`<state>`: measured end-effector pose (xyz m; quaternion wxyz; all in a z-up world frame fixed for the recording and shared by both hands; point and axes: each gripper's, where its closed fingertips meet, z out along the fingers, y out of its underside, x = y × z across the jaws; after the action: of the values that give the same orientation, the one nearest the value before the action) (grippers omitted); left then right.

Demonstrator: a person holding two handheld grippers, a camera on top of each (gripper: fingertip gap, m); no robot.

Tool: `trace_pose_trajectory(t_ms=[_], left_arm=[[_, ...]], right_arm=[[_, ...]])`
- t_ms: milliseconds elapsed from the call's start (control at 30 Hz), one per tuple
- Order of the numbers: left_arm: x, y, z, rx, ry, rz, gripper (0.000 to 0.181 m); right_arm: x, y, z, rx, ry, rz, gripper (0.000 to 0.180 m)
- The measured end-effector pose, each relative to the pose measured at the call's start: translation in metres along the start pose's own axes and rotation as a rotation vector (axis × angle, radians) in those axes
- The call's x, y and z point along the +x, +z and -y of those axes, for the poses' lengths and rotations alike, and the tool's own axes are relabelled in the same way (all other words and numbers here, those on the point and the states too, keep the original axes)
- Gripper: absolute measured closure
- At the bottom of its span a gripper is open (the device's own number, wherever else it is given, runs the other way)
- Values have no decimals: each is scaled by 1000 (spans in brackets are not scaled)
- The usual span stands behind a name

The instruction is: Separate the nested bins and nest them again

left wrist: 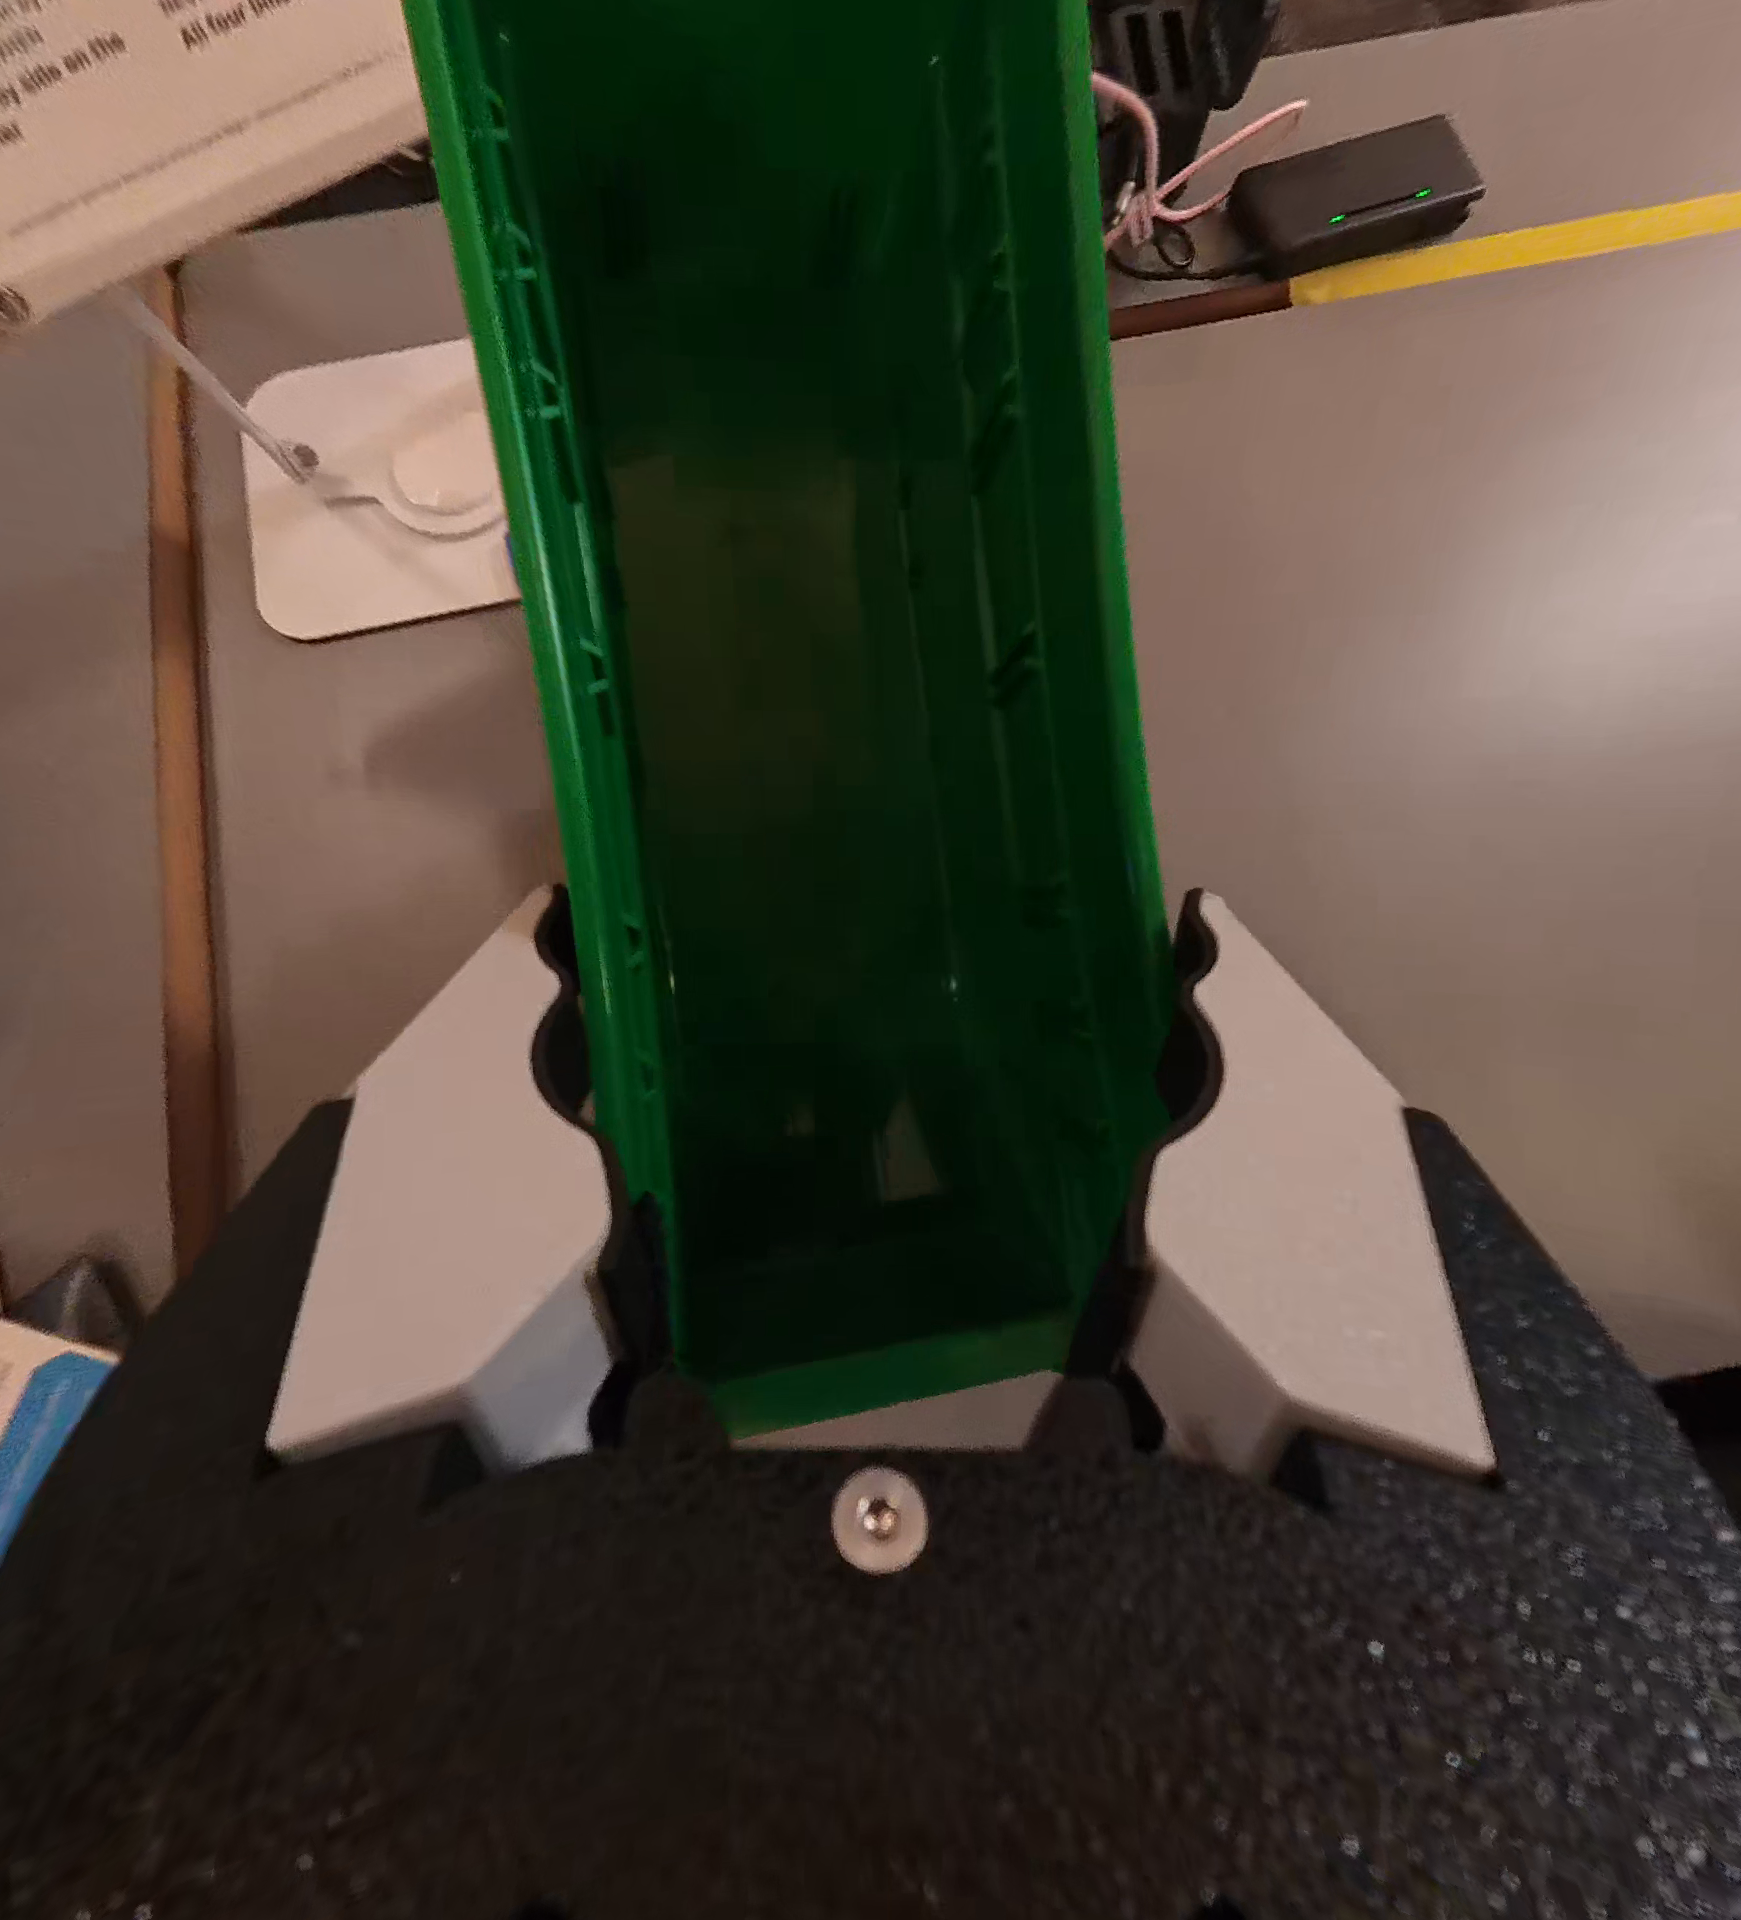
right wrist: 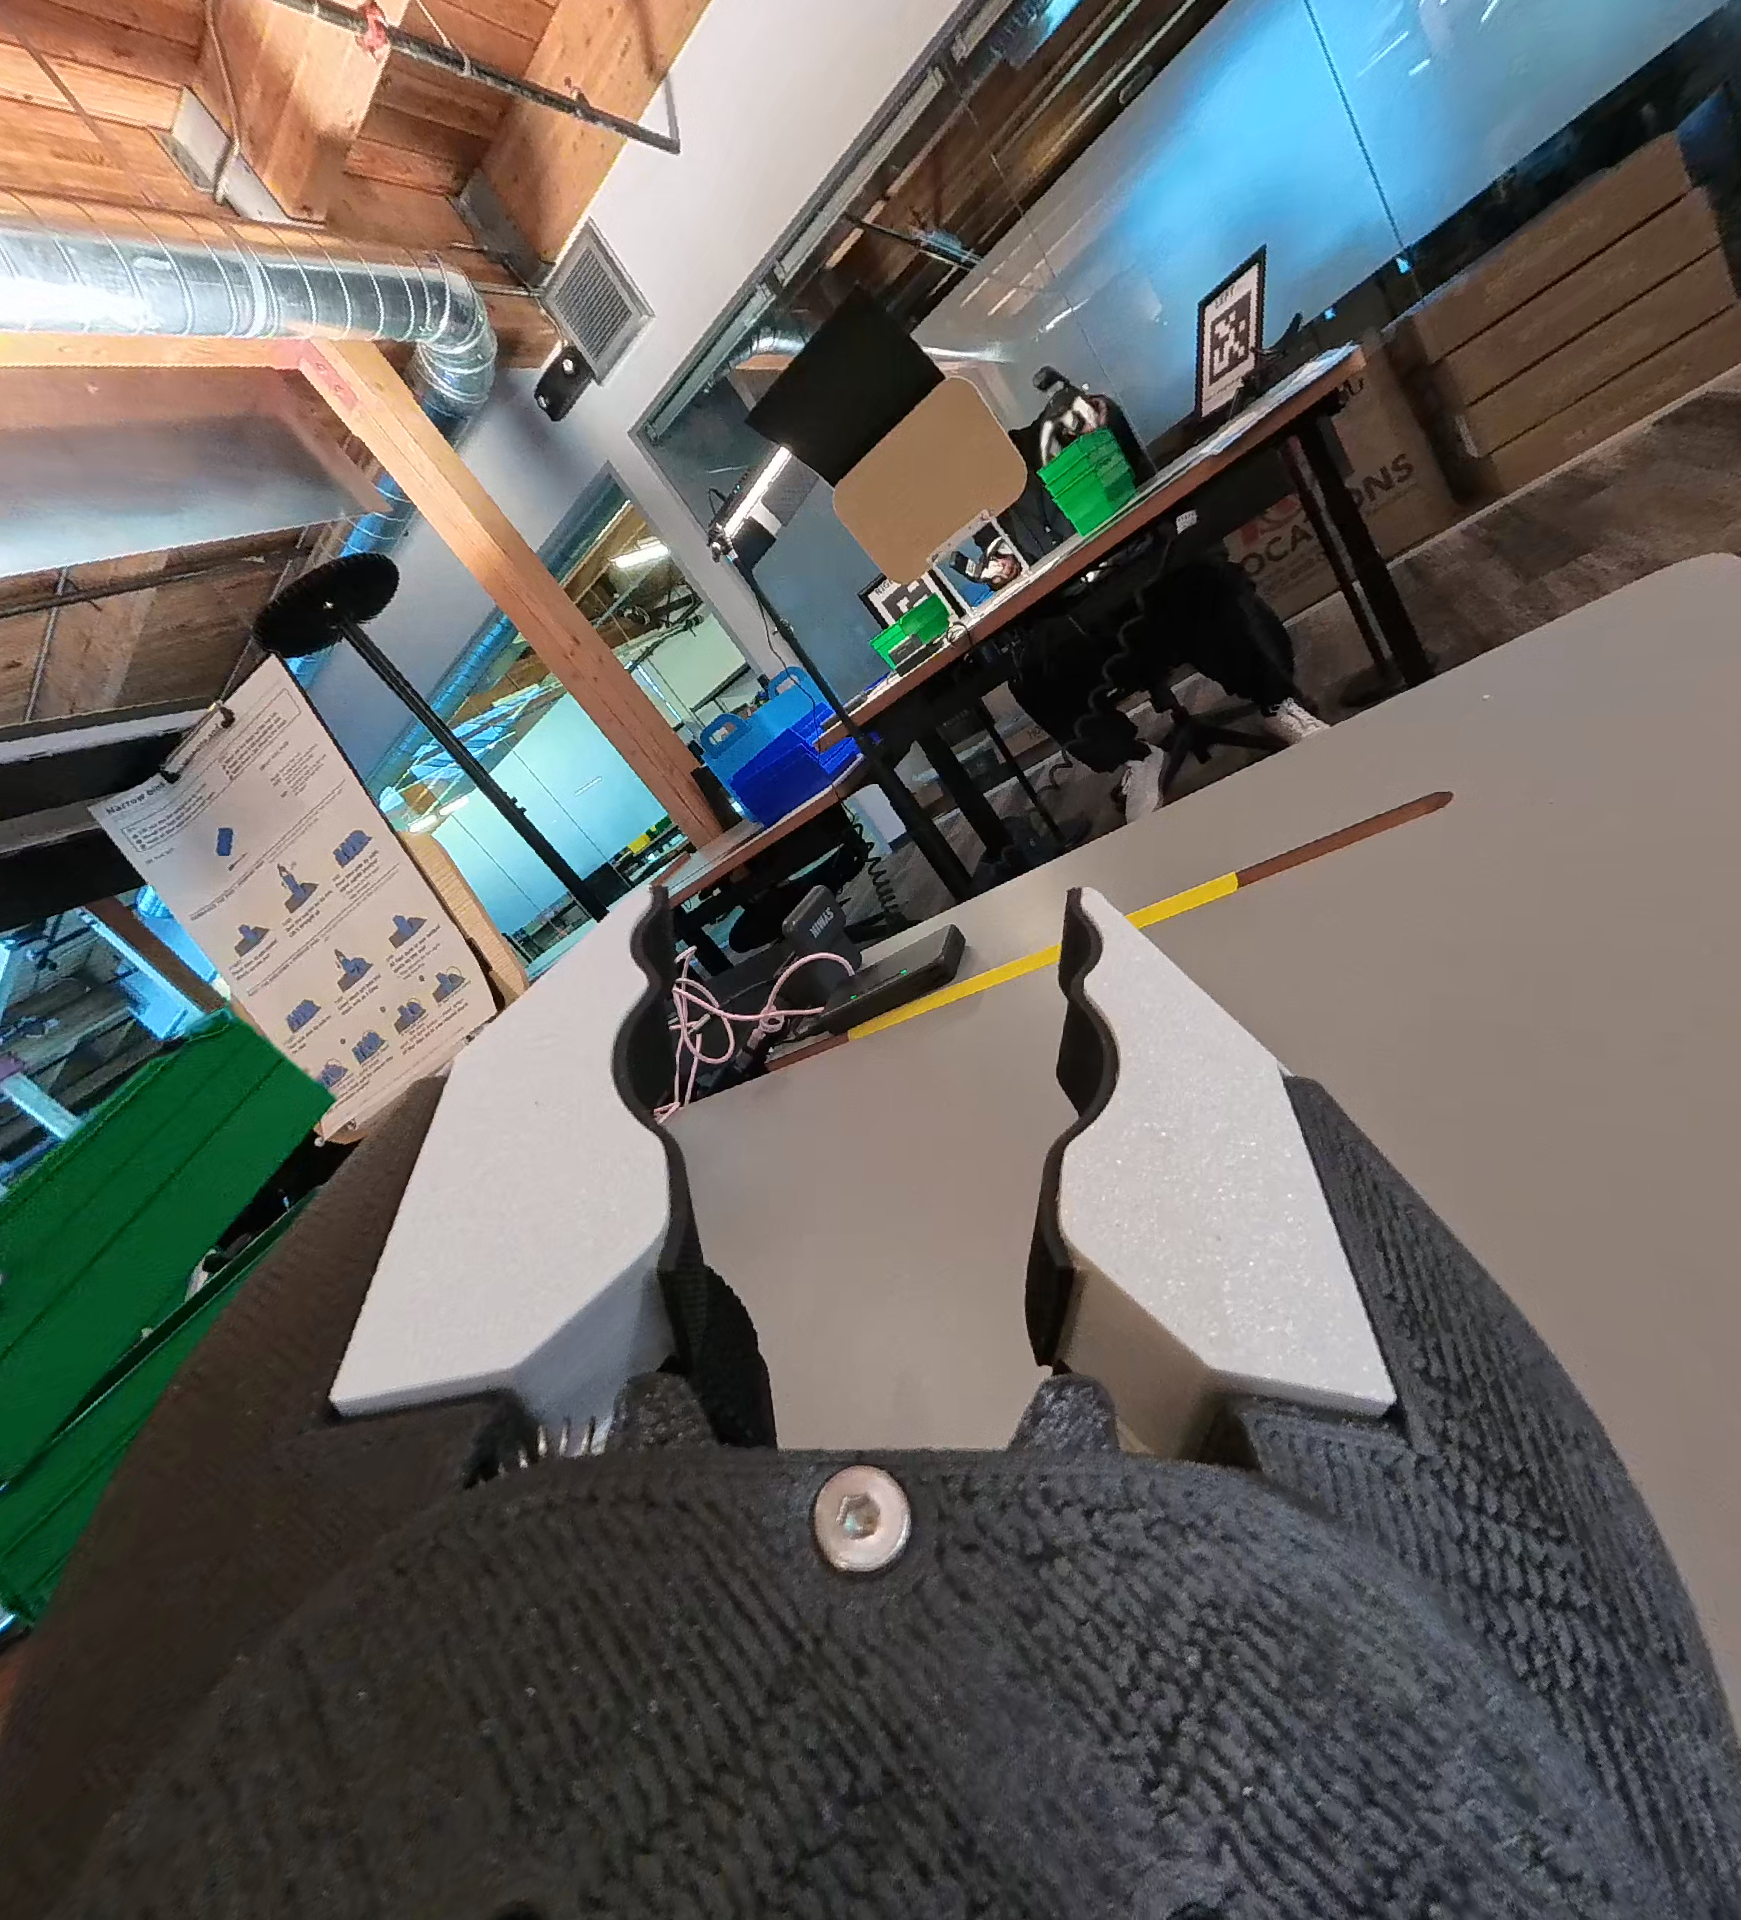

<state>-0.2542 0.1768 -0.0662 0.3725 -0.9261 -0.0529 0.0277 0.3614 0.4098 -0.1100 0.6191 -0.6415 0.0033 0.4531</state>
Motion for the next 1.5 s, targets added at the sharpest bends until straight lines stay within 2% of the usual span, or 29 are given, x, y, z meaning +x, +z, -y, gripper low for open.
trace_pose_trajectory(t_ms=[167,433,533,833,1167,1500], left_arm=[[-7,-5,-11,-19,-45,-106,69],[-26,-14,-18,-47,-18,-112,68],[-20,-9,-32,-121,14,-159,66],[-20,21,-48,-206,48,-158,65],[-22,50,-59,-216,25,-205,64],[-25,60,-70,-169,61,-181,44]], right_arm=[[1,1,-1,-4,3,0,106],[1,0,-1,-4,2,-4,106],[1,0,-1,-3,0,-1,106],[-4,0,0,7,-6,22,106],[-3,2,-2,-5,6,22,106],[-3,4,-6,-20,3,19,106]])
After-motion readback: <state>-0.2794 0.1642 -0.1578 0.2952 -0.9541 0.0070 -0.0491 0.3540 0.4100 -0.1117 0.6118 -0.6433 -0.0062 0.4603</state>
